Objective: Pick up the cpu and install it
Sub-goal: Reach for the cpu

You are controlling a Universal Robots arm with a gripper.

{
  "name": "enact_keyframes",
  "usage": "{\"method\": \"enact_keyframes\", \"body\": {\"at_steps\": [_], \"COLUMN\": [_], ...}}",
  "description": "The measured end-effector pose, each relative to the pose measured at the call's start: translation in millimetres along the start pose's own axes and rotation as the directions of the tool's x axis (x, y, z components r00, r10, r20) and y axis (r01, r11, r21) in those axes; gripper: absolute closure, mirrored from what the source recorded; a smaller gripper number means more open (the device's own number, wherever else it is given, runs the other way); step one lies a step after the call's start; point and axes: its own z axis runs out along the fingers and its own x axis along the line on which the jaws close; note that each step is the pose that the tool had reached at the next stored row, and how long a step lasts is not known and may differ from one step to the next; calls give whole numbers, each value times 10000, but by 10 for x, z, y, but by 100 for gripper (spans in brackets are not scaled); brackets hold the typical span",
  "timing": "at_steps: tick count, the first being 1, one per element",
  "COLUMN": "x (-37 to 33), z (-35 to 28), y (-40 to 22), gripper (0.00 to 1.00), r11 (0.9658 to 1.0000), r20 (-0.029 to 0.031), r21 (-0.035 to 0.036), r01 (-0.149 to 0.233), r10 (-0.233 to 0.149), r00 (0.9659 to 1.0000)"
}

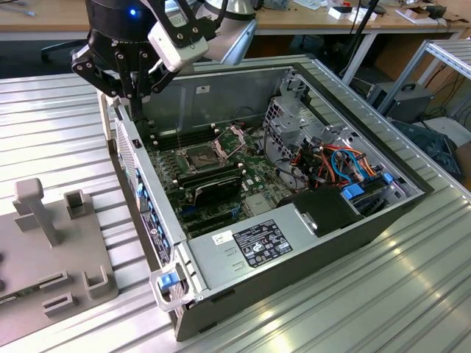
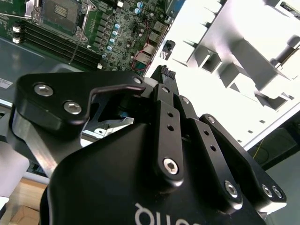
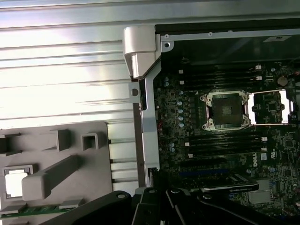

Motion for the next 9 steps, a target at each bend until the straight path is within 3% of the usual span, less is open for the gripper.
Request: {"method": "enact_keyframes", "body": {"at_steps": [9], "x": [26], "z": [-1], "y": [-2], "gripper": [89], "r11": [10000], "r20": [0], "r21": [0], "r01": [0], "r10": [0], "r00": [10000]}}
